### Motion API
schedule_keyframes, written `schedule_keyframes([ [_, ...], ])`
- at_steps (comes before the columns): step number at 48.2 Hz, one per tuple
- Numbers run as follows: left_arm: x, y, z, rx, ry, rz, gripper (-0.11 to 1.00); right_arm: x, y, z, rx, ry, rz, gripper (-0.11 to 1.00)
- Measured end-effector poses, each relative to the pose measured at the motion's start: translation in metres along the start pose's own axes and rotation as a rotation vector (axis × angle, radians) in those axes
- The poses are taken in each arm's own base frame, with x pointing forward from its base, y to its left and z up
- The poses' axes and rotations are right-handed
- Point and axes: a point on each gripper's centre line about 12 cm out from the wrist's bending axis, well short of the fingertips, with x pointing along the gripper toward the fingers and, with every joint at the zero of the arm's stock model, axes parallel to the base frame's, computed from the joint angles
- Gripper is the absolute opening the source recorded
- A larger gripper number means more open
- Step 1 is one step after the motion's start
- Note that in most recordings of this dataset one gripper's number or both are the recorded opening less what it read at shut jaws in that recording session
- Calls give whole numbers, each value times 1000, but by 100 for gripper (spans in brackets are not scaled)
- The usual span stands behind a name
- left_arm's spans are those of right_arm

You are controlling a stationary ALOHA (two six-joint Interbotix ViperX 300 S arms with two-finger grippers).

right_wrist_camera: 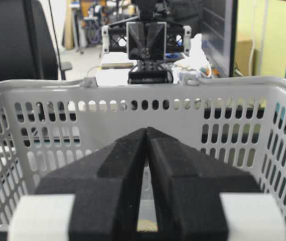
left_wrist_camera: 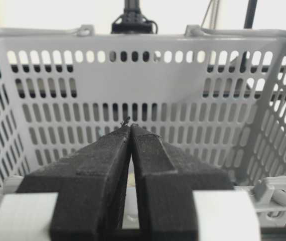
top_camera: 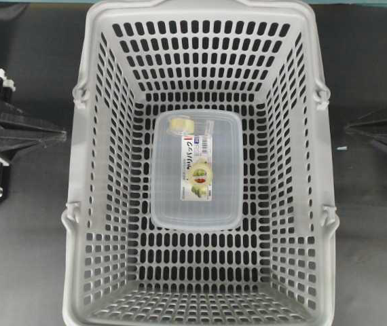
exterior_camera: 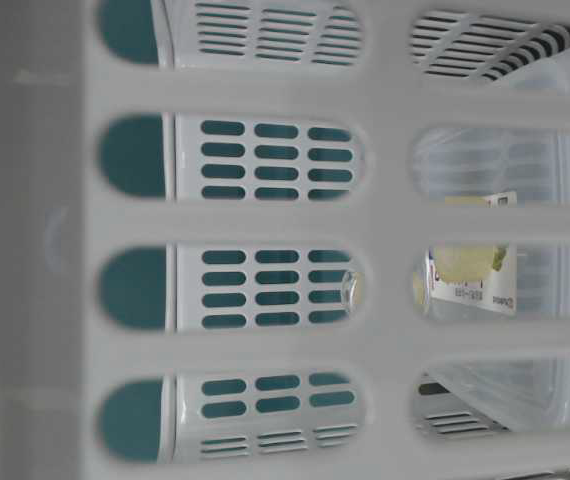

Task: Pick up the cellophane tape from the shopping basket with the left arm.
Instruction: 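Move the left gripper down into the basket over the tape roll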

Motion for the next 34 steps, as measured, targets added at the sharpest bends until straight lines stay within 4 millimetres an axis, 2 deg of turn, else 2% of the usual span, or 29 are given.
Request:
schedule_keyframes([
  [3, 2, 0, 0, -10, 22, -3, 2, 0, 0, -2, 0, 6, 0, 5],
  [6, 8, -1, -1, -22, 106, -5, 0, -1, -1, -6, 0, 25, -4, -2],
  [8, 13, 0, 1, -33, 155, -1, 0, -1, -1, -6, 0, 34, -4, -1],
  [17, 35, 1, 26, -39, 317, 11, 0, -5, -1, -8, 4, 66, -5, -1],
  [25, 63, 2, 38, -26, 484, 20, 0, -6, -1, -10, 7, 83, -7, -1],
  [34, 96, 3, 38, 1, 638, 21, 0, -6, -2, -15, 8, 129, -9, 1],
])
